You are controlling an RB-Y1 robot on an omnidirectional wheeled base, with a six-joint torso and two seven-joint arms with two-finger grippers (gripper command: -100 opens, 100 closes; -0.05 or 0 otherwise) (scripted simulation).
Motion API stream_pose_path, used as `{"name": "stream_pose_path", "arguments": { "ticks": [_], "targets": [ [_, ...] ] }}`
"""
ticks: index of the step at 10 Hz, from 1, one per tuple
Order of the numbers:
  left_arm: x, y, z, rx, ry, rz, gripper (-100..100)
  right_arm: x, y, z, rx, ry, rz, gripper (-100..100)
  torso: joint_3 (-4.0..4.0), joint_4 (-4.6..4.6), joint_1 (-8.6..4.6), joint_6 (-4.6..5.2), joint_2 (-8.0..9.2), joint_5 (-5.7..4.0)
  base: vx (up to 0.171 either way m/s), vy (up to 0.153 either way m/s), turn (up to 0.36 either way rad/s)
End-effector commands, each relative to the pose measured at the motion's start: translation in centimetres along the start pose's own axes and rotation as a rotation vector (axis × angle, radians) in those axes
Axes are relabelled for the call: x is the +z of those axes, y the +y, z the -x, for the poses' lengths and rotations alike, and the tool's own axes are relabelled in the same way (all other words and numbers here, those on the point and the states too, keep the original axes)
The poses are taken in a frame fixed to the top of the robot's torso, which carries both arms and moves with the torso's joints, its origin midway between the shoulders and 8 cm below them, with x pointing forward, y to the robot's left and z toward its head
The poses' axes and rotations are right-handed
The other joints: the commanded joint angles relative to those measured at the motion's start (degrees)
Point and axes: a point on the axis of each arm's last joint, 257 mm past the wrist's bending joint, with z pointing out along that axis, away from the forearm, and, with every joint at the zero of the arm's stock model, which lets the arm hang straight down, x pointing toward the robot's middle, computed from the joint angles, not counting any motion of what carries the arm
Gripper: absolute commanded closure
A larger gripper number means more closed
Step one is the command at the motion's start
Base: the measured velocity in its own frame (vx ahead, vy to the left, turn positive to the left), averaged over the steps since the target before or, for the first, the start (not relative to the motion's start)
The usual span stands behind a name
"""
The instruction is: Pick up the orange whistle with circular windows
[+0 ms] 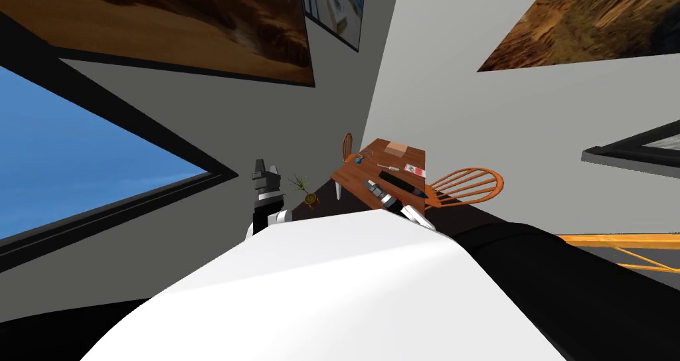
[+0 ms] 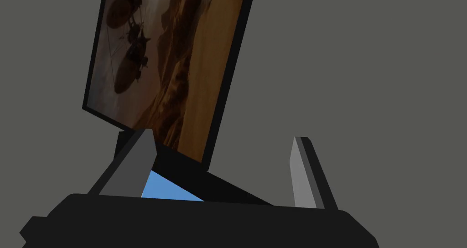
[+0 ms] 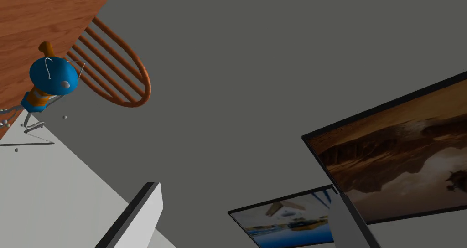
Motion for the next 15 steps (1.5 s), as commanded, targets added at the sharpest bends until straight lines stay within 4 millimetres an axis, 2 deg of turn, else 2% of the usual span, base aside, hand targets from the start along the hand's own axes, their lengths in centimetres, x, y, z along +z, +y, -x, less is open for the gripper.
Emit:
{"name": "stream_pose_path", "arguments": {
  "ticks": [1,2,3,5,6,7,8,10,11,12,13,14,15],
  "targets": [
    [0.0,0.0,0.0,0.0,0.0,0.0,0,-1.0,-1.5,-1.5,-0.004,0.046,-0.032,-100,0.0,0.0,0.0,0.0,0.0,0.0,-0.011,-0.022,0.458],
    [0.0,0.0,0.0,0.0,0.0,0.0,0,-2.0,-3.0,-3.1,-0.019,0.111,-0.06,-100,0.0,0.0,0.0,0.02,0.0,0.0,-0.011,-0.022,0.498],
    [0.0,0.0,0.0,0.0,0.0,0.0,0,-2.2,-3.4,-3.3,-0.016,0.115,-0.069,-100,0.0,0.0,-0.02,0.01,0.0,0.0,-0.008,-0.022,0.202],
    [0.0,0.0,0.0,0.0,0.0,0.0,0,-5.2,-7.0,-6.9,-0.034,0.249,-0.144,-100,0.0,0.0,0.0,0.01,0.0,0.0,-0.016,-0.018,0.422],
    [0.0,0.0,0.0,0.0,0.0,0.0,0,-5.4,-7.2,-6.9,-0.038,0.256,-0.147,-100,0.02,0.01,-0.03,0.05,0.03,0.0,-0.02,-0.027,0.353],
    [0.0,0.0,0.0,0.0,0.0,0.0,0,-6.8,-8.3,-8.2,-0.052,0.32,-0.169,-100,0.01,0.01,-0.03,0.05,0.02,-0.01,-0.032,-0.022,0.422],
    [0.0,0.0,0.0,0.0,0.0,0.0,0,-7.3,-9.0,-8.5,-0.049,0.327,-0.187,-100,0.02,0.01,-0.03,0.04,0.04,-0.01,-0.025,-0.02,0.265],
    [0.0,0.0,0.0,0.0,0.0,0.0,0,-11.2,-11.9,-11.4,-0.06,0.458,-0.256,-100,0.02,0.01,-0.04,0.05,0.04,-0.01,-0.038,-0.033,0.452],
    [0.0,0.0,0.0,0.0,0.0,0.0,0,-12.0,-12.7,-11.4,-0.068,0.474,-0.273,-100,0.05,0.02,-0.11,0.04,0.09,-0.03,-0.049,-0.033,0.359],
    [0.0,0.0,0.0,0.0,0.0,0.0,0,-14.5,-14.3,-12.7,-0.073,0.542,-0.314,-100,0.06,0.03,-0.08,0.1,0.11,-0.01,-0.049,-0.027,0.373],
    [0.0,0.0,0.0,0.0,0.0,0.0,0,-14.7,-14.5,-12.6,-0.077,0.547,-0.318,-100,0.07,0.03,-0.08,0.08,0.11,-0.01,-0.044,-0.027,0.213],
    [0.0,0.0,0.0,0.001,0.0,0.0,0,-17.4,-16.0,-13.5,-0.088,0.619,-0.359,-100,0.05,0.03,-0.07,0.11,0.09,-0.01,-0.054,-0.026,0.34],
    [0.0,0.0,0.0,0.0,0.0,0.0,0,-17.6,-16.1,-13.6,-0.087,0.62,-0.363,-100,0.06,0.03,-0.08,0.08,0.11,-0.01,-0.046,-0.025,0.209]
  ]
}}
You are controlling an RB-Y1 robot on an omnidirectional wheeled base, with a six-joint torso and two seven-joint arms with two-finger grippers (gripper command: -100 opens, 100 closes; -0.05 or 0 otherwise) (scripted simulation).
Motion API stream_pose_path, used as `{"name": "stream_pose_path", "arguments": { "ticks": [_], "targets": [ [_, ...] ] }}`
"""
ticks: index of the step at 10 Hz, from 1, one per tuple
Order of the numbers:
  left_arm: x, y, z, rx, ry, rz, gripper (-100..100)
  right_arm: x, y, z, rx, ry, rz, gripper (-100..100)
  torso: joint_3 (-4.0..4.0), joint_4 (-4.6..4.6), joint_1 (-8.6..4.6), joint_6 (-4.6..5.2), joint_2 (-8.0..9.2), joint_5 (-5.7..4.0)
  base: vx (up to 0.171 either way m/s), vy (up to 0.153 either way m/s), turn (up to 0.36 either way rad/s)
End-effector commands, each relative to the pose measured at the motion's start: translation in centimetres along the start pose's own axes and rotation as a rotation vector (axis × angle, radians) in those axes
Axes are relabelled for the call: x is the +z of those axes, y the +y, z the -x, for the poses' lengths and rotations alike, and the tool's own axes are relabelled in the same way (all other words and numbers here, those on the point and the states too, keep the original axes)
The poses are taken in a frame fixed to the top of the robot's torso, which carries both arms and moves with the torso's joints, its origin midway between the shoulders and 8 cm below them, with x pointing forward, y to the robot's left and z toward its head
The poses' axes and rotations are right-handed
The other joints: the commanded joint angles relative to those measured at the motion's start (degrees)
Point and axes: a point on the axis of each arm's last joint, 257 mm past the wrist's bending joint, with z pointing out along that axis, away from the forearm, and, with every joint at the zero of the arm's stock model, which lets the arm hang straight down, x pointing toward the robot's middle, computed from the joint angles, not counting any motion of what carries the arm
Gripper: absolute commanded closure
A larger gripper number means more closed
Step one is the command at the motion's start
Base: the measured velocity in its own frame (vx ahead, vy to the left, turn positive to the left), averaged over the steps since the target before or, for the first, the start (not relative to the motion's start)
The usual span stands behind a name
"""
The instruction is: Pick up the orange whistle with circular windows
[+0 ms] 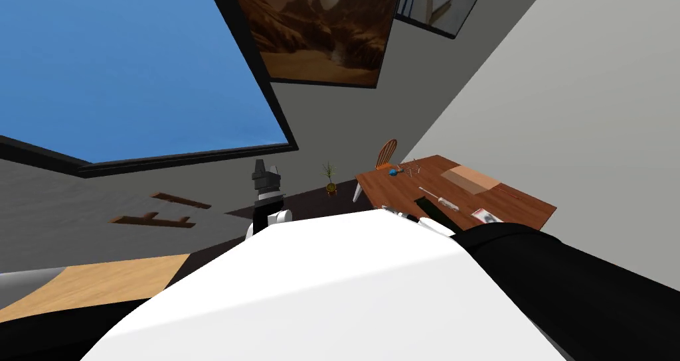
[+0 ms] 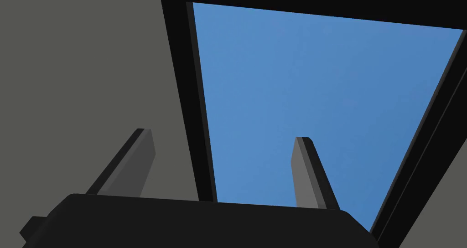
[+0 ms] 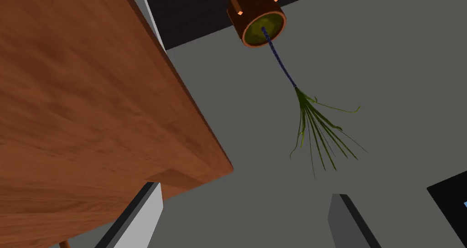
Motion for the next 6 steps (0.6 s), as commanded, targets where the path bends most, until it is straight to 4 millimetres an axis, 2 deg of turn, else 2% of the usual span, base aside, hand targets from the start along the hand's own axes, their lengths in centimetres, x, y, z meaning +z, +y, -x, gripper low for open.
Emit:
{"name": "stream_pose_path", "arguments": {
  "ticks": [1,2,3,4,5,6],
  "targets": [
    [0.0,0.0,0.0,0.0,0.0,0.0,0,-1.6,-2.6,-2.6,-0.011,0.084,-0.053,-100,0.0,0.0,0.0,0.0,0.0,0.0,-0.065,-0.021,0.38],
    [0.0,0.0,0.0,0.0,0.0,0.0,0,-2.9,-4.2,-4.3,-0.024,0.146,-0.084,-100,0.02,0.0,0.0,-0.07,0.03,0.01,-0.094,-0.049,0.438],
    [0.0,0.0,0.0,0.0,0.0,0.0,0,-3.3,-4.9,-4.7,-0.02,0.155,-0.1,-100,0.07,0.02,-0.09,-0.03,0.13,0.0,-0.066,-0.044,0.23],
    [0.0,0.0,0.0,0.0,0.0,0.0,0,-4.8,-6.5,-6.3,-0.035,0.216,-0.132,-100,0.05,0.02,-0.09,0.01,0.08,-0.02,-0.071,-0.027,0.326],
    [0.0,0.0,0.0,0.0,0.0,0.0,0,-5.0,-6.9,-6.5,-0.032,0.221,-0.143,-100,0.04,0.02,-0.05,-0.03,0.08,-0.01,-0.063,-0.02,0.198],
    [0.0,0.0,0.0,0.0,0.0,0.0,0,-7.0,-9.0,-8.2,-0.042,0.285,-0.187,-100,0.03,0.01,-0.03,0.02,0.04,-0.01,-0.073,-0.006,0.341]
  ]
}}
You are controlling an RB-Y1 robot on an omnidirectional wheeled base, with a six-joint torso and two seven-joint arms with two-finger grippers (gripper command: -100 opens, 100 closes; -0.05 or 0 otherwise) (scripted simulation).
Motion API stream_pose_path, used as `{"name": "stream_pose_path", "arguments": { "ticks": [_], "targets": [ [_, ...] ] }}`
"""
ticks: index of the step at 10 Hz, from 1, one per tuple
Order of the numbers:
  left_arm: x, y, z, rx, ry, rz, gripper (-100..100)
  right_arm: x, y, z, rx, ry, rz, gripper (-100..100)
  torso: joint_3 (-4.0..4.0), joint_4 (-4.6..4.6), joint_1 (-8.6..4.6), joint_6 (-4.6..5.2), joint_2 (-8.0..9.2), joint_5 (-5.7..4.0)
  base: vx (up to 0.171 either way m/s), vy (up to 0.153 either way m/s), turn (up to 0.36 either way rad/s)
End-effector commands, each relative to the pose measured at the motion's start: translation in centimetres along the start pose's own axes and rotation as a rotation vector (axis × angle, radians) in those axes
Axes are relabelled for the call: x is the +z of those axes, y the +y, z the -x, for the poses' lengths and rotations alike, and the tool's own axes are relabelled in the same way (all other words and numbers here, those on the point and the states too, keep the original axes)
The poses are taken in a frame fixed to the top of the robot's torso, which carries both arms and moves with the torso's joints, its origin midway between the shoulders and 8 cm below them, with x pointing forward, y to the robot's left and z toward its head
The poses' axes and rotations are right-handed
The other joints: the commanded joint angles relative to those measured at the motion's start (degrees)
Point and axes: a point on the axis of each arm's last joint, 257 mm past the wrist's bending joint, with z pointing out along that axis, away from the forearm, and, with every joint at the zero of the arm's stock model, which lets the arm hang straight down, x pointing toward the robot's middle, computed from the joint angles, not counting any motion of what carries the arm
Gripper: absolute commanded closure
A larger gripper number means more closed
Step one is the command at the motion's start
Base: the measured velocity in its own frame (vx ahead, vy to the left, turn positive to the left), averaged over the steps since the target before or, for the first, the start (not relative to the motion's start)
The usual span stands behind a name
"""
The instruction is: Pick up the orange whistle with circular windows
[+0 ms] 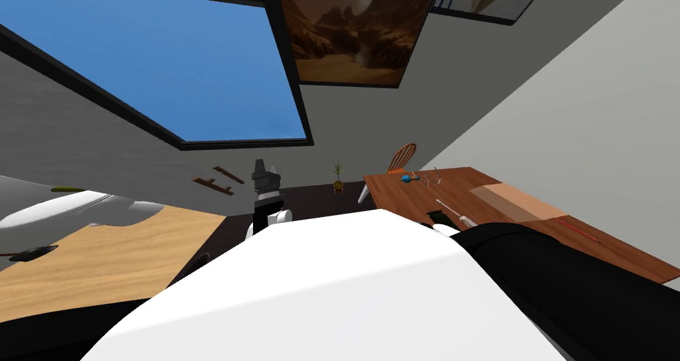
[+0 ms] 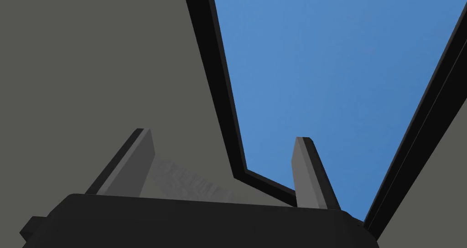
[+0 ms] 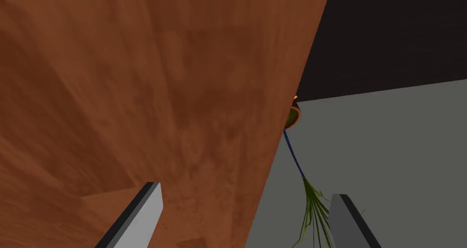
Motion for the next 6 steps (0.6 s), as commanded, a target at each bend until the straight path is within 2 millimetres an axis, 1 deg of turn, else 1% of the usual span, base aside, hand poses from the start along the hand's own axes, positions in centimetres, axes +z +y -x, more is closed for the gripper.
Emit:
{"name": "stream_pose_path", "arguments": {
  "ticks": [1,2,3,4,5,6],
  "targets": [
    [0.0,0.0,0.0,0.0,0.0,0.0,0,-1.6,-3.0,-3.1,-0.008,0.092,-0.065,-100,0.0,0.0,0.0,0.0,0.0,0.0,-0.104,-0.008,0.439],
    [0.0,0.0,0.0,0.0,0.0,0.0,0,-2.0,-3.6,-3.2,-0.011,0.1,-0.077,-100,0.04,0.02,0.0,0.0,0.07,0.01,-0.079,-0.033,0.125],
    [0.0,0.0,0.0,0.0,0.0,0.0,0,-2.0,-3.6,-3.2,-0.011,0.1,-0.077,-100,0.03,0.02,-0.08,0.08,0.03,-0.02,-0.03,-0.026,-0.043],
    [0.0,0.0,0.0,0.0,0.0,0.0,0,-3.5,-5.7,-5.2,-0.018,0.16,-0.121,-100,-0.04,-0.01,-0.07,0.09,-0.09,-0.03,-0.046,-0.019,0.208],
    [0.0,0.0,0.0,0.0,0.0,0.0,0,-4.9,-7.2,-6.8,-0.025,0.212,-0.152,-100,-0.05,-0.02,-0.06,0.02,-0.1,-0.01,-0.118,-0.013,0.421],
    [0.0,0.0,0.0,0.0,0.0,0.0,0,-6.6,-8.9,-8.7,-0.027,0.267,-0.192,-100,0.04,0.02,-0.04,-0.01,0.07,-0.01,-0.143,-0.018,0.324]
  ]
}}
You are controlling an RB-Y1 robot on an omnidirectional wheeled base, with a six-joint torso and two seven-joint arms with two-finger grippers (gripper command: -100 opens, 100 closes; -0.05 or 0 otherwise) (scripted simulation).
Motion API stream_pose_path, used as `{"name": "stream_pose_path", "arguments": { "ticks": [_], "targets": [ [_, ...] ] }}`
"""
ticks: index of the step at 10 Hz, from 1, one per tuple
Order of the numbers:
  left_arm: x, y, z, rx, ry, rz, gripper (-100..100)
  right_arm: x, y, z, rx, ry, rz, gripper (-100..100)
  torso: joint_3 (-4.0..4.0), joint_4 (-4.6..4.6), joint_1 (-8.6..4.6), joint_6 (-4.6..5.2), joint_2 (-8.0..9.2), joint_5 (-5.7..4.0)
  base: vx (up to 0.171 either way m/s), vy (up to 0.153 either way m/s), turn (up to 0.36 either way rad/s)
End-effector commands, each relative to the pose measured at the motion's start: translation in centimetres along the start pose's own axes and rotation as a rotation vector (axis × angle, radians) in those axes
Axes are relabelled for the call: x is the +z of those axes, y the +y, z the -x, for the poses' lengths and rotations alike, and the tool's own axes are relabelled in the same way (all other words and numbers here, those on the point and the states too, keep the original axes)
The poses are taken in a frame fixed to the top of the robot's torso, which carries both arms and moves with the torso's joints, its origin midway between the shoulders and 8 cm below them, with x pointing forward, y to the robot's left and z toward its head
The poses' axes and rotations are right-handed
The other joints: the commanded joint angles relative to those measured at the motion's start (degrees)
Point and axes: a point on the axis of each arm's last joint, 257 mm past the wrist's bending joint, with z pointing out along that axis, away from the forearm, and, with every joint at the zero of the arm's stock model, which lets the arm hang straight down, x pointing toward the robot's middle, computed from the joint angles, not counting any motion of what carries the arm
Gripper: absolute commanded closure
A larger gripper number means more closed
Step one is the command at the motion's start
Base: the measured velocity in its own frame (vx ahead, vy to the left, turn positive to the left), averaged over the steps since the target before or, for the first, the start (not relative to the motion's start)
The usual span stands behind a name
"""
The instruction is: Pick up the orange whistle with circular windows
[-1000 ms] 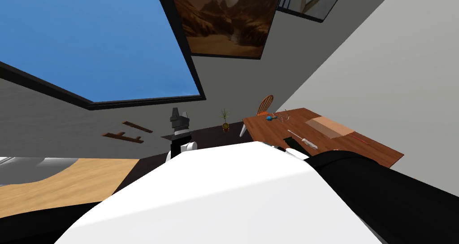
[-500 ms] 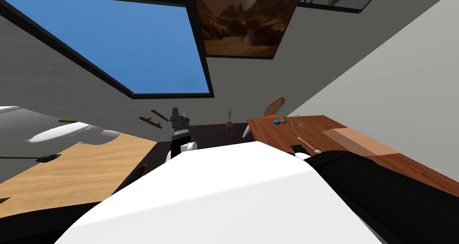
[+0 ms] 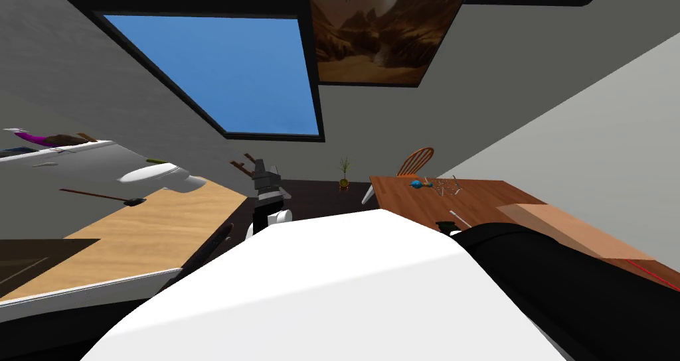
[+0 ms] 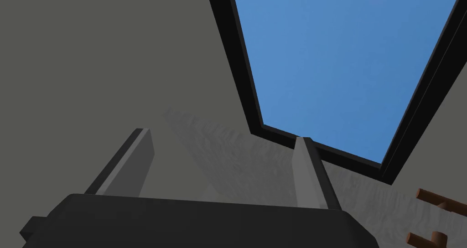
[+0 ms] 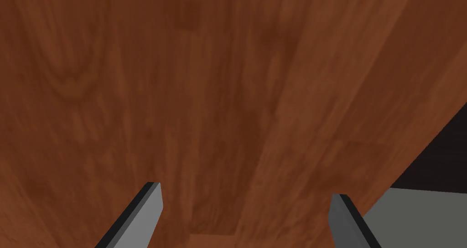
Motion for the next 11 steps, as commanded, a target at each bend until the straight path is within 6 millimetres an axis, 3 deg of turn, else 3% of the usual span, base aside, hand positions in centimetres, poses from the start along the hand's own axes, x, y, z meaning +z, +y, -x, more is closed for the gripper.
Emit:
{"name": "stream_pose_path", "arguments": {
  "ticks": [1,3,6,8,9,10,11],
  "targets": [
    [0.0,0.0,0.0,0.0,0.0,0.0,0,-1.3,-2.5,-3.4,-0.002,0.084,-0.059,-100,0.0,0.0,0.0,0.0,0.0,0.0,-0.137,-0.016,0.289],
    [0.0,0.0,0.0,0.0,0.0,0.0,0,-1.2,-2.5,-3.5,-0.002,0.085,-0.058,-100,-0.03,0.0,0.0,0.05,-0.08,-0.02,-0.064,-0.013,0.03],
    [0.0,0.0,0.0,0.0,0.0,0.0,0,-3.6,-5.2,-8.4,-0.002,0.202,-0.116,-100,-0.08,-0.03,0.07,0.0,-0.14,0.0,-0.103,0.011,0.191],
    [0.0,0.0,0.0,0.0,0.0,0.0,0,-4.4,-5.4,-10.8,0.002,0.254,-0.122,-100,0.08,0.03,0.15,0.06,0.12,0.01,-0.162,0.035,0.057],
    [0.0,0.0,0.0,0.0,0.0,0.0,0,-4.1,-5.1,-10.1,-0.001,0.239,-0.118,-100,0.09,0.04,0.18,0.07,0.14,0.02,-0.069,0.017,-0.001],
    [0.0,0.0,0.0,0.0,0.0,0.0,0,-4.2,-5.1,-10.2,0.001,0.241,-0.12,0,-0.04,0.0,0.12,0.05,-0.11,0.01,-0.013,0.004,-0.004],
    [0.0,0.0,0.0,0.0,0.0,0.0,0,-3.5,-4.7,-11.1,0.009,0.241,-0.123,-100,-0.17,-0.05,0.06,0.04,-0.33,-0.01,0.006,-0.013,0.061]
  ]
}}
